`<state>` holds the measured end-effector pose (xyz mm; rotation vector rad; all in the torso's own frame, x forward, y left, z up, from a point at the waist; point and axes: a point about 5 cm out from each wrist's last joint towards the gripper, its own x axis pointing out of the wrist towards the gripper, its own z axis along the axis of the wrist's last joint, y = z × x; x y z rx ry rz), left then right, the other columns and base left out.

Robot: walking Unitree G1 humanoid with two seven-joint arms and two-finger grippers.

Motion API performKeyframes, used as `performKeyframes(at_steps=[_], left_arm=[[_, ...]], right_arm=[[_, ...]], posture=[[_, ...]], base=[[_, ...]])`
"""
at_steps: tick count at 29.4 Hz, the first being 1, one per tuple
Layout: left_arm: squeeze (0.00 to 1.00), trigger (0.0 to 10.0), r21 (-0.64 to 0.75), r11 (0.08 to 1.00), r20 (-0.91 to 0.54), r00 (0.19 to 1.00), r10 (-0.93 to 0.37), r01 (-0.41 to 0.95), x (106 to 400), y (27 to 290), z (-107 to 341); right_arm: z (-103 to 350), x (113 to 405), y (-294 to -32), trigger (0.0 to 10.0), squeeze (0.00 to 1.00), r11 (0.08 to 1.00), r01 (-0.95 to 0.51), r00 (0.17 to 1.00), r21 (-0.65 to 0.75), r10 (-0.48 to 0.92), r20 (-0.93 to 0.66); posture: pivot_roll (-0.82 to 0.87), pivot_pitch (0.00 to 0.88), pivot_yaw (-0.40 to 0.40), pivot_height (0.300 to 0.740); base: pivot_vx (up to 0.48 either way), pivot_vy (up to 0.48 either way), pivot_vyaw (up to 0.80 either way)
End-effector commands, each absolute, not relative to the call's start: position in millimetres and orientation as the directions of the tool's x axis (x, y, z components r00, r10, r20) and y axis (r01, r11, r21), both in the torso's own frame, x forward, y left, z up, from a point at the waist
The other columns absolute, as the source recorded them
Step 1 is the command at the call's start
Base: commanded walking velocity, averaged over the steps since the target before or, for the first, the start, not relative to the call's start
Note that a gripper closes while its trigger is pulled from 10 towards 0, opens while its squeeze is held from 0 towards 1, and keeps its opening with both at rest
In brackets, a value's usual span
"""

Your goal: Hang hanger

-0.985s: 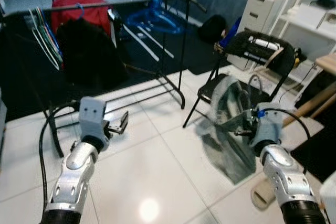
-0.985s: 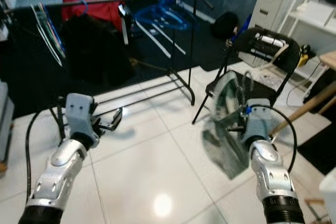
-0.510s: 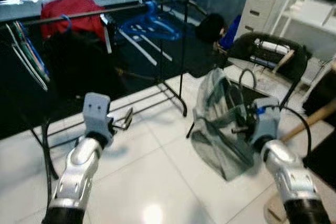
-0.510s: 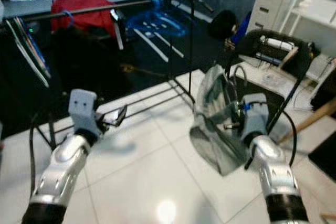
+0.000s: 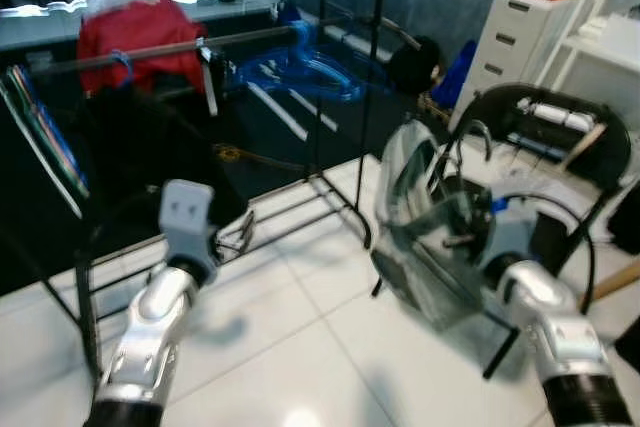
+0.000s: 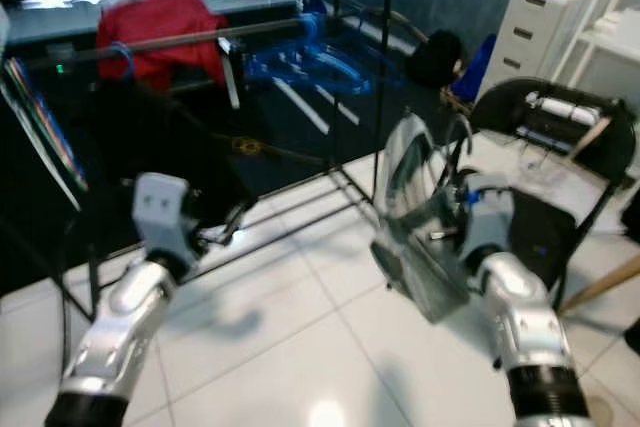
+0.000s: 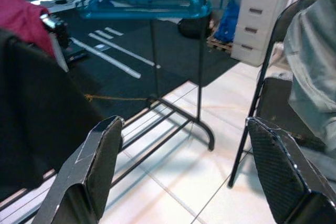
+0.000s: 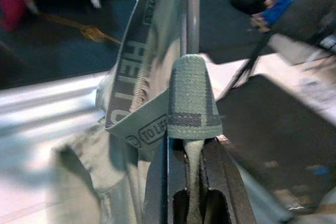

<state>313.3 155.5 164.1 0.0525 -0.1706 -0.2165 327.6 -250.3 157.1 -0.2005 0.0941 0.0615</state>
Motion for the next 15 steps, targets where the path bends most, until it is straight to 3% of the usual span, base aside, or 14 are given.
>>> performKeyframes(at_steps=[1,3,4,5,6,7,11,13,14,15], left_arm=[[0.00,10.0,0.082,0.977,0.143,0.968,-0.205,0.194,311.9,160.5,160.9],[0.00,10.0,0.082,0.977,0.143,0.968,-0.205,0.194,311.9,160.5,160.9],[0.00,10.0,0.077,0.976,0.148,0.966,-0.213,0.204,312.4,158.9,162.1],[0.00,10.0,0.077,0.976,0.148,0.966,-0.213,0.204,312.4,158.9,162.1],[0.00,10.0,0.073,0.975,0.152,0.964,-0.217,0.208,312.7,158.4,163.0],[0.00,10.0,0.045,0.966,0.154,0.954,-0.257,0.253,313.6,156.5,165.9],[0.00,10.0,0.038,0.953,0.164,0.939,-0.302,0.300,312.8,155.2,169.3],[0.00,10.0,0.052,0.914,0.201,0.892,-0.404,0.402,310.3,155.9,180.5],[0.00,10.0,0.052,0.914,0.201,0.892,-0.404,0.402,310.3,155.9,180.5],[0.00,10.0,0.065,0.893,0.217,0.867,-0.448,0.445,308.8,156.5,185.9]], right_arm=[[166.7,329.3,-241.7,10.0,0.00,0.953,-0.088,0.996,-0.290,0.087,-0.016],[166.7,329.3,-241.7,10.0,0.00,0.953,-0.088,0.996,-0.290,0.087,-0.016],[161.8,324.6,-236.1,10.0,0.00,0.937,-0.237,0.971,-0.258,0.219,-0.096],[161.8,324.6,-236.1,10.0,0.00,0.937,-0.237,0.971,-0.258,0.219,-0.096],[158.8,320.7,-232.0,10.0,0.00,0.923,-0.335,0.939,-0.188,0.311,-0.143],[159.6,312.4,-226.2,10.0,0.00,0.883,-0.464,0.880,-0.073,0.449,-0.158],[163.4,307.5,-223.0,10.0,0.00,0.852,-0.521,0.849,-0.057,0.510,-0.141],[171.5,292.0,-214.9,10.0,0.00,0.733,-0.680,0.728,-0.022,0.672,-0.137],[171.5,292.0,-214.9,10.0,0.00,0.733,-0.680,0.728,-0.022,0.672,-0.137],[173.7,284.4,-211.6,10.0,0.00,0.667,-0.745,0.661,-0.016,0.736,-0.147]], posture=[[-0.04,0.067,-0.046,0.740],[-0.04,0.067,-0.046,0.740],[-0.04,0.061,-0.047,0.740],[-0.04,0.061,-0.047,0.740],[-0.04,0.061,-0.047,0.740],[-0.05,0.059,-0.047,0.740],[-0.04,0.058,-0.047,0.740],[-0.05,0.062,-0.044,0.740],[-0.05,0.062,-0.044,0.740],[-0.05,0.062,-0.044,0.740]], base=[[0.461,0.000,0.00],[0.461,0.000,0.00],[0.461,0.000,0.00],[0.461,0.000,0.00],[0.461,0.000,0.00],[0.270,0.000,0.77],[0.068,0.000,0.77],[0.000,0.000,0.77],[0.000,0.000,0.76],[0.000,0.000,0.76]])
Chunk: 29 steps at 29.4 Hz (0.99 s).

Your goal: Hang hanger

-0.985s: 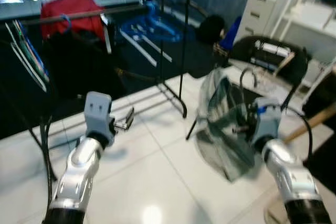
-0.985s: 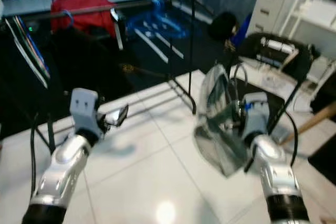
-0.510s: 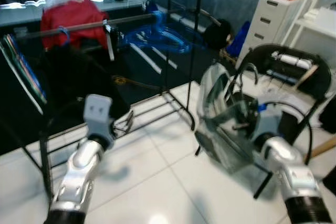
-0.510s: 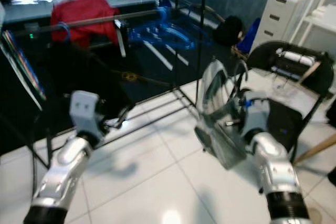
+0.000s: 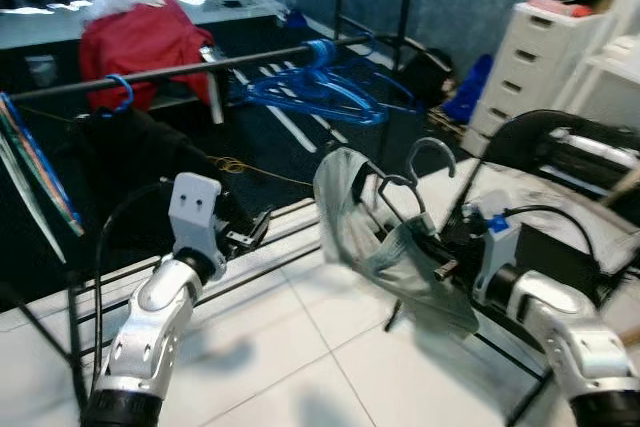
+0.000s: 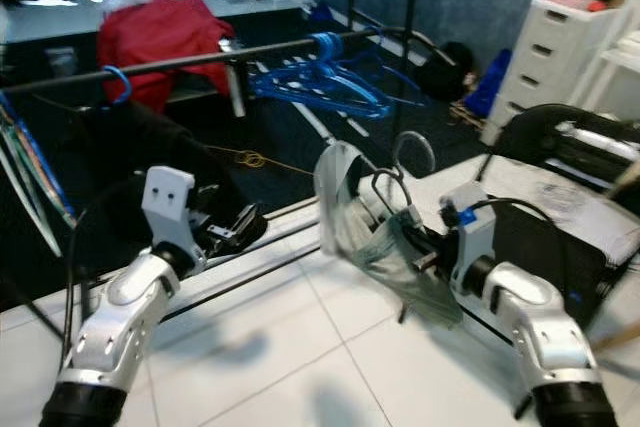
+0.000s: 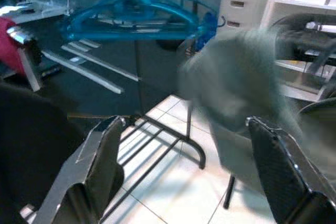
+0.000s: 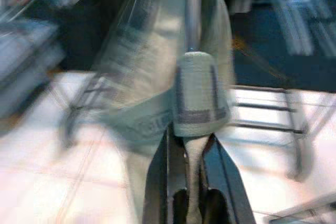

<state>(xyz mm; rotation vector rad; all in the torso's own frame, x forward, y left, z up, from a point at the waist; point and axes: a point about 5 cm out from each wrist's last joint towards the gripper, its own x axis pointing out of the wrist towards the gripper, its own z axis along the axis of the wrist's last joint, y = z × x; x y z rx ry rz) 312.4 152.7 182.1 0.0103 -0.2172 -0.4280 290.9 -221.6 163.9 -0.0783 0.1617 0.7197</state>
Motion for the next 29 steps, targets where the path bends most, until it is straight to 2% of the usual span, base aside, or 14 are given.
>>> performKeyframes(at_steps=[1,2,3,4,5,6,9,10,12,13,16,18,23,29], left_arm=[[0.00,10.0,0.065,0.893,0.217,0.867,-0.448,0.445,308.8,156.5,185.9],[0.00,10.0,0.103,0.850,0.229,0.819,-0.526,0.517,305.1,158.9,194.8],[0.00,10.0,0.103,0.850,0.229,0.819,-0.526,0.517,305.1,158.9,194.8],[0.00,10.0,0.130,0.816,0.231,0.783,-0.577,0.563,302.1,160.2,200.4],[0.00,10.0,0.240,0.741,0.184,0.721,-0.668,0.627,295.0,165.5,208.9],[0.00,10.0,0.240,0.741,0.184,0.721,-0.668,0.627,295.0,165.5,208.9],[0.00,10.0,0.403,0.565,0.087,0.585,-0.807,0.720,277.6,182.6,239.0],[0.00,10.0,0.403,0.565,0.087,0.585,-0.807,0.720,277.6,182.6,239.0],[0.00,10.0,0.485,0.362,0.002,0.412,-0.911,0.796,257.9,186.4,266.7],[0.00,10.0,0.485,0.362,0.002,0.412,-0.911,0.796,257.9,186.4,266.7],[0.00,10.0,0.492,0.124,-0.088,0.191,-0.978,0.861,239.2,173.1,276.7],[0.00,10.0,0.474,0.029,-0.119,0.097,-0.988,0.880,230.8,167.8,277.4],[0.00,10.0,0.419,-0.043,-0.216,0.053,-0.975,0.907,226.3,170.0,267.2],[0.00,10.0,0.338,0.022,-0.295,0.128,-0.947,0.941,235.0,165.1,245.2]], right_arm=[[173.7,284.4,-211.6,10.0,0.00,0.667,-0.745,0.661,-0.016,0.736,-0.147],[175.0,272.0,-213.0,10.0,0.00,0.570,-0.821,0.559,0.019,0.810,-0.175],[175.0,272.0,-213.0,10.0,0.00,0.570,-0.821,0.559,0.019,0.810,-0.175],[175.9,263.7,-214.4,10.0,0.00,0.502,-0.863,0.485,0.049,0.853,-0.193],[178.6,253.5,-220.7,10.0,0.00,0.428,-0.899,0.401,0.091,0.890,-0.217],[178.6,253.5,-220.7,10.0,0.00,0.428,-0.899,0.401,0.091,0.890,-0.217],[185.0,238.1,-235.2,10.0,0.00,0.320,-0.934,0.269,0.160,0.923,-0.276],[185.0,238.1,-235.2,10.0,0.00,0.320,-0.934,0.269,0.160,0.923,-0.276],[188.7,228.1,-242.8,10.0,0.00,0.237,-0.950,0.160,0.206,0.930,-0.331],[188.7,228.1,-242.8,10.0,0.00,0.237,-0.950,0.160,0.206,0.930,-0.331],[190.1,221.7,-240.5,10.0,0.00,0.147,-0.959,0.050,0.244,0.930,-0.363],[189.3,221.2,-240.3,10.0,0.00,0.129,-0.959,0.025,0.252,0.925,-0.379],[192.5,220.0,-240.7,10.0,0.00,0.084,-0.962,-0.028,0.259,0.916,-0.401],[194.0,226.7,-235.2,10.0,0.00,0.081,-0.979,-0.011,0.189,0.898,-0.441]], posture=[[-0.05,0.062,-0.044,0.740],[-0.05,0.064,-0.046,0.740],[-0.05,0.064,-0.046,0.740],[-0.05,0.064,-0.046,0.740],[-0.05,0.066,-0.047,0.740],[-0.05,0.066,-0.047,0.740],[-0.05,0.072,-0.057,0.740],[-0.05,0.072,-0.057,0.740],[-0.05,0.071,-0.055,0.740],[-0.05,0.071,-0.055,0.740],[-0.05,0.067,-0.052,0.740],[-0.05,0.067,-0.054,0.740],[-0.04,0.070,-0.055,0.740],[-0.04,0.068,-0.053,0.740]], base=[[0.000,0.000,0.76],[0.000,0.000,0.76],[0.000,0.000,0.76],[0.000,0.000,0.76],[0.000,0.000,0.76],[0.000,0.000,0.76],[0.000,0.000,0.75],[0.000,0.000,0.75],[0.000,0.000,0.76],[0.000,0.000,0.76],[0.000,0.000,0.75],[0.000,0.000,0.76],[0.000,0.000,0.76],[0.000,0.000,0.68]])
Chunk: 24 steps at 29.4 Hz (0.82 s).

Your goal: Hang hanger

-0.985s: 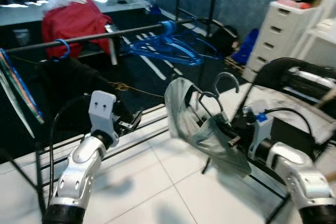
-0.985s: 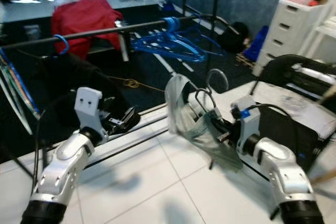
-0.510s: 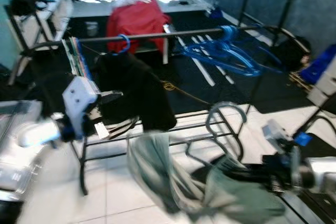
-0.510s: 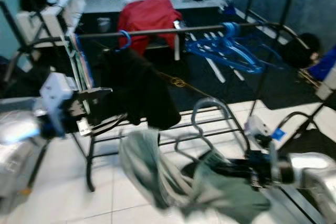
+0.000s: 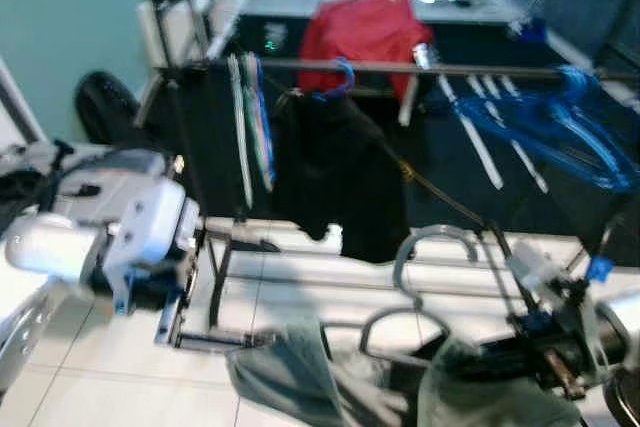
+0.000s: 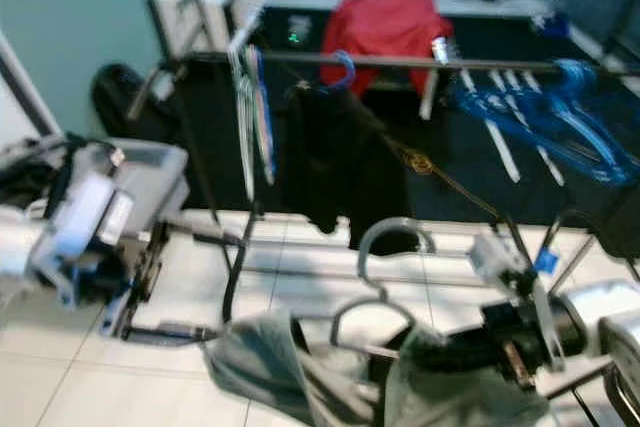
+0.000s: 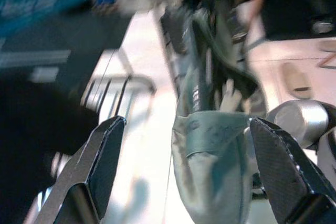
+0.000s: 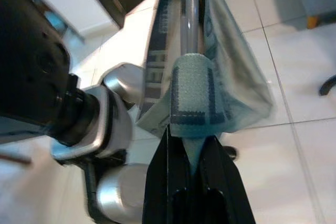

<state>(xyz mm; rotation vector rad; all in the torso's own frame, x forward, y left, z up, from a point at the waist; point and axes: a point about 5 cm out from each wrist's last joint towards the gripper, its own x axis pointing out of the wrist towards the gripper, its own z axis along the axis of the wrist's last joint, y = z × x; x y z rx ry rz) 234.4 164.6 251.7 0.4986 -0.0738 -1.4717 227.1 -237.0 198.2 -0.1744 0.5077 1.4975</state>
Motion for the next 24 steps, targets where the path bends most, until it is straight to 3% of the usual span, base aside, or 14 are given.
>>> performKeyframes(at_steps=[1,4,5,8,19,24], left_arm=[[0.00,10.0,0.338,0.022,-0.295,0.128,-0.947,0.941,235.0,165.1,245.2],[0.00,10.0,0.329,0.026,-0.304,0.132,-0.944,0.944,235.4,165.2,243.6],[0.00,10.0,0.301,0.041,-0.313,0.139,-0.940,0.953,236.6,163.0,237.5],[0.00,10.0,0.230,0.150,-0.321,0.220,-0.921,0.962,248.6,151.5,218.9],[0.00,10.0,0.208,0.249,-0.342,0.309,-0.887,0.946,262.9,136.2,204.9],[0.00,10.0,0.190,0.224,-0.349,0.279,-0.895,0.956,258.9,129.4,200.4]], right_arm=[[194.0,226.7,-235.2,10.0,0.00,0.081,-0.979,-0.011,0.189,0.898,-0.441],[193.5,227.6,-234.9,10.0,0.00,0.085,-0.980,-0.005,0.181,0.894,-0.448],[192.3,232.2,-234.7,10.0,0.00,0.112,-0.983,0.032,0.148,0.888,-0.459],[194.4,241.3,-230.6,10.0,0.00,0.158,-0.985,0.111,0.071,0.891,-0.441],[201.4,243.9,-220.8,10.0,0.00,0.140,-0.989,0.112,0.044,0.913,-0.391],[200.6,246.2,-219.8,10.0,0.00,0.147,-0.989,0.123,0.032,0.913,-0.389]], posture=[[-0.04,0.068,-0.053,0.740],[-0.04,0.068,-0.053,0.740],[-0.04,0.068,-0.049,0.740],[-0.04,0.067,-0.037,0.740],[-0.03,0.070,-0.029,0.740],[-0.04,0.067,-0.029,0.740]], base=[[0.000,0.000,0.51],[0.000,0.000,0.00],[0.000,0.000,0.00],[0.000,0.000,0.00],[0.000,0.000,0.00],[0.000,0.000,0.00]])
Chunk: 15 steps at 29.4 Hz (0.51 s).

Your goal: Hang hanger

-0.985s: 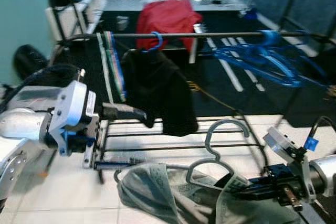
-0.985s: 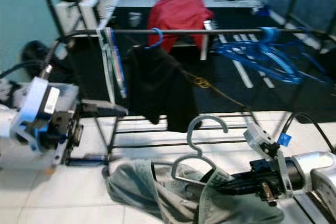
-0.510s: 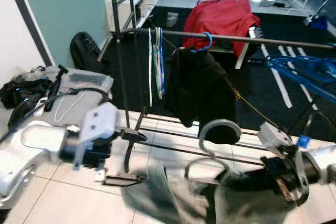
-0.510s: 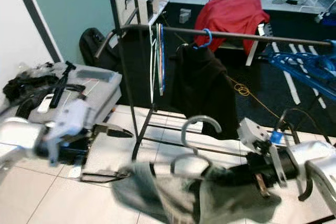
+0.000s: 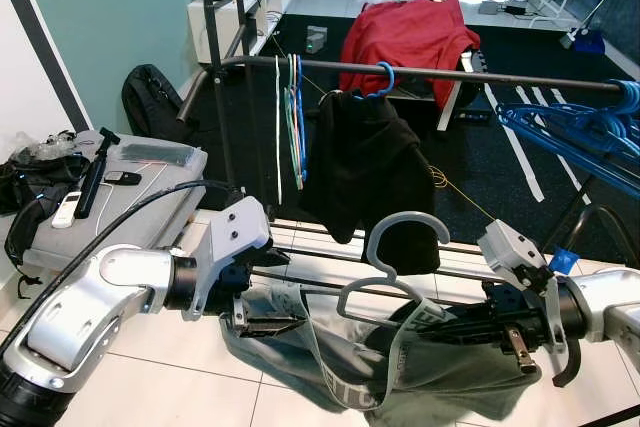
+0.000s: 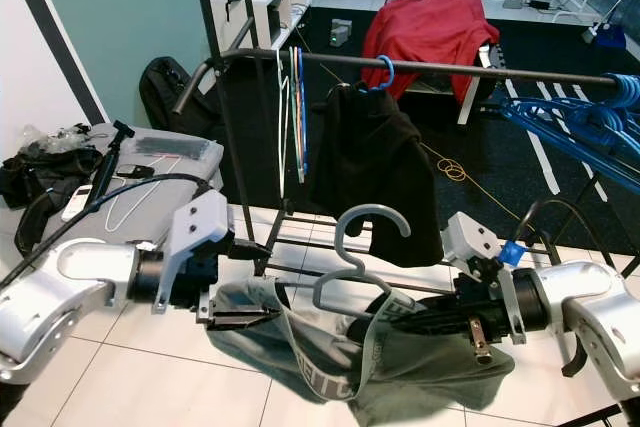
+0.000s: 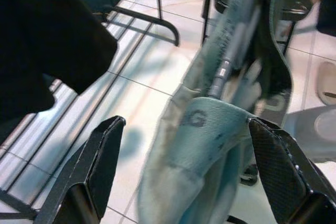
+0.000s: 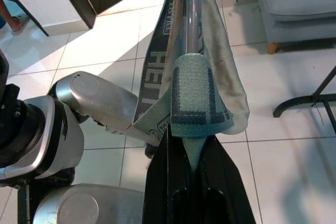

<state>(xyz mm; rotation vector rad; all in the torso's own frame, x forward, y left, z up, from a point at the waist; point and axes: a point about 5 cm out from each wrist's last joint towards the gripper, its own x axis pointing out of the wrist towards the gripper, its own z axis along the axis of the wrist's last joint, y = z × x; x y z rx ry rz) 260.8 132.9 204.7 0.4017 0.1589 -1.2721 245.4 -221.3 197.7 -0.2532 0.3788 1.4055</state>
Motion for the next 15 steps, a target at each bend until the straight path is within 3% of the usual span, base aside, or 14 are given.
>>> performKeyframes(at_steps=[1,2,3,8,15], left_arm=[[0.00,10.0,0.190,0.224,-0.349,0.279,-0.895,0.956,258.9,129.4,200.4],[0.00,4.2,0.191,0.212,-0.361,0.269,-0.893,0.958,257.3,127.9,198.6],[0.00,0.0,0.190,0.197,-0.368,0.256,-0.894,0.962,255.6,127.0,197.7],[0.00,0.0,0.178,0.168,-0.382,0.225,-0.897,0.970,252.5,125.2,197.5],[0.00,0.0,0.191,0.182,-0.392,0.246,-0.886,0.964,255.9,126.2,197.1]], right_arm=[[200.6,246.2,-219.8,10.0,0.00,0.147,-0.989,0.123,0.032,0.913,-0.389],[200.0,247.6,-220.6,10.0,0.00,0.156,-0.987,0.134,0.026,0.910,-0.393],[199.9,248.6,-221.2,10.0,0.00,0.161,-0.987,0.139,0.023,0.907,-0.397],[200.5,251.2,-221.7,10.0,0.00,0.171,-0.985,0.153,0.010,0.902,-0.403],[200.8,252.8,-222.3,10.0,0.00,0.175,-0.985,0.158,0.005,0.899,-0.408]], posture=[[-0.04,0.067,-0.029,0.740],[-0.04,0.067,-0.031,0.740],[-0.04,0.067,-0.031,0.740],[-0.04,0.059,-0.029,0.740],[-0.04,0.054,-0.028,0.740]], base=[[0.000,0.000,0.00],[0.000,0.000,0.00],[0.000,0.000,0.00],[0.000,0.000,0.00],[0.000,0.000,0.00]])
